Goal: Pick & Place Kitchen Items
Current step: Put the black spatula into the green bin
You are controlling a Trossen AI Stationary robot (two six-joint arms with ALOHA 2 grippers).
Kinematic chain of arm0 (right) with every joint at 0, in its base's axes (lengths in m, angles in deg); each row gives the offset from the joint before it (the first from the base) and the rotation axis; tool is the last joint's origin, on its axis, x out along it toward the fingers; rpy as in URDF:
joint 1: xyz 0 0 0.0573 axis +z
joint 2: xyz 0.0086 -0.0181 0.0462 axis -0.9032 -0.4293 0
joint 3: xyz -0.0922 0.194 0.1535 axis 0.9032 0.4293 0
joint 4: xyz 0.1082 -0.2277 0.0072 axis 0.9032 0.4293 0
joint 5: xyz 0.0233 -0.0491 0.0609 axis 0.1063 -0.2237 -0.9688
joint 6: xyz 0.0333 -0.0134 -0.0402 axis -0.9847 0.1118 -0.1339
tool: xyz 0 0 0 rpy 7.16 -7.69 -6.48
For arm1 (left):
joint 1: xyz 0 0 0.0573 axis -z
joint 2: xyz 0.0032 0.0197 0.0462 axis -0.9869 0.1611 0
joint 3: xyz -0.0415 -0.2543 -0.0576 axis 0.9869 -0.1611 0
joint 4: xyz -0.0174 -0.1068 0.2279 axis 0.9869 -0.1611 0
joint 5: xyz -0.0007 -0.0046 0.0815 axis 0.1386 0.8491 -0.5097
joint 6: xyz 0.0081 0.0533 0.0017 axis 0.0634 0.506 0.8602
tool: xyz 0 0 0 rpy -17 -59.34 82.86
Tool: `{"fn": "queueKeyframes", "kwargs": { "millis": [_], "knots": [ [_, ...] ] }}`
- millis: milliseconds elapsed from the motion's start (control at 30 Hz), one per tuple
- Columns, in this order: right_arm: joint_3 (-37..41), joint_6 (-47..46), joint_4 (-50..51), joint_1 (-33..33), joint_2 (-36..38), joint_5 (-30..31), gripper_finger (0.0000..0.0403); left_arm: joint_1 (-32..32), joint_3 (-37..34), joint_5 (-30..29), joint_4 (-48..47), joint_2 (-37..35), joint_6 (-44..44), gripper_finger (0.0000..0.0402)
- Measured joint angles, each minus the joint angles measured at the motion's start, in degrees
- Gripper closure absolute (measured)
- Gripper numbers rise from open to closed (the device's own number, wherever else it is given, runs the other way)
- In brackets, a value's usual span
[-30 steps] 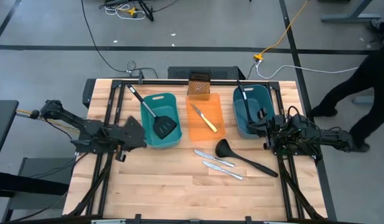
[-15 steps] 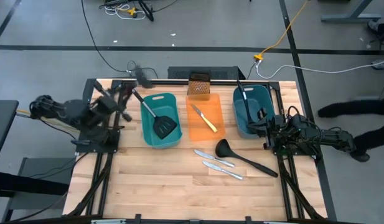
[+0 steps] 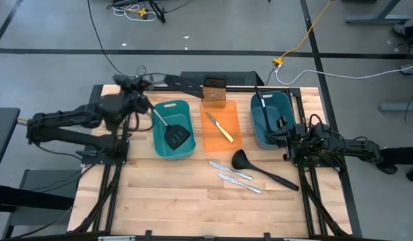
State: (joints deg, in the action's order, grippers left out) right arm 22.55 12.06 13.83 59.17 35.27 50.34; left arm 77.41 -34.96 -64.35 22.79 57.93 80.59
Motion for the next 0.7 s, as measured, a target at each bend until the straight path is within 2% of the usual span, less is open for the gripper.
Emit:
{"fn": "queueKeyframes", "kwargs": {
  "millis": [267,400,500,600,700],
  "knots": [
    [0.0,0.0,0.46,0.0,0.01,0.02,0.0394,-17.98,-0.07,14.46,-5.53,3.45,5.02,0.0286],
    [0.0,0.31,0.53,0.0,0.0,0.85,0.0394,-23.37,-0.06,19.32,-6.71,2.91,13.47,0.0286],
    [0.0,1.71,0.41,-0.13,0.01,2.96,0.0394,-24.69,-0.07,20.82,-8.4,2.07,18.88,0.0286],
    [0.0,3.4,-0.46,-0.61,0.0,3.91,0.0394,-23.41,-0.04,21.46,-10.15,0.82,19.27,0.0286],
    [-0.02,4.56,-1.35,-1.26,0.01,4.41,0.0394,-20.75,-0.95,19.16,-12.95,-0.13,19.7,0.0286]
  ]
}}
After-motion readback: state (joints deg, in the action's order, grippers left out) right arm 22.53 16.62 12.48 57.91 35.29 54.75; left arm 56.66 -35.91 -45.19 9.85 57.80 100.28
